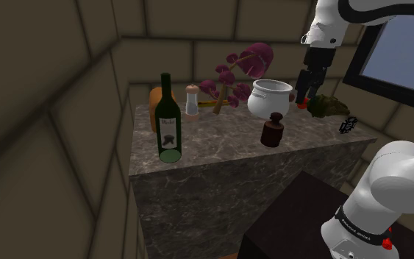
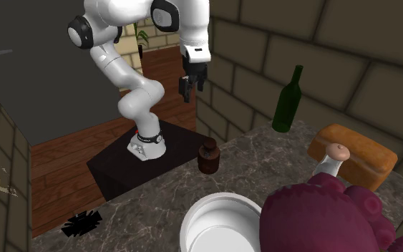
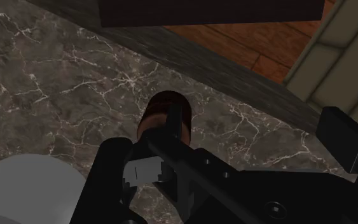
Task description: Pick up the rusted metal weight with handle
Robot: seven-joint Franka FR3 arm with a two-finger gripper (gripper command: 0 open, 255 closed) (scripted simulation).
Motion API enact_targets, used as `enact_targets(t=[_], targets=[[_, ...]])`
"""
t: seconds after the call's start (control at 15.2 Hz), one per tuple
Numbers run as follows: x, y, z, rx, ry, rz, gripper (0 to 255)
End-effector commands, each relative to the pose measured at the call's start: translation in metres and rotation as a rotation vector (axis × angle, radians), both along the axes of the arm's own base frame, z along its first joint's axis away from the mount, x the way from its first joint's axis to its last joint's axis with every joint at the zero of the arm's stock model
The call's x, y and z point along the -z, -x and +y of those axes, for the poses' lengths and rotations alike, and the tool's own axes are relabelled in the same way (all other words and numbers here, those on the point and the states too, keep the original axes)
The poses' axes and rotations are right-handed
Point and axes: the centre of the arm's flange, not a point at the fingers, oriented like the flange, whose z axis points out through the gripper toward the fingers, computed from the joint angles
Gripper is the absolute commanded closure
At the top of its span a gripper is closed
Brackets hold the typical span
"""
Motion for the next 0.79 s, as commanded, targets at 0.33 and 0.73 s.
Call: enact_targets(t=[0.33,0.73], targets=[[0.04,-0.042,-0.028,0.027,0.0,-0.011,0],[0.087,-0.093,-0.064,0.059,-0.001,-0.024,0]])
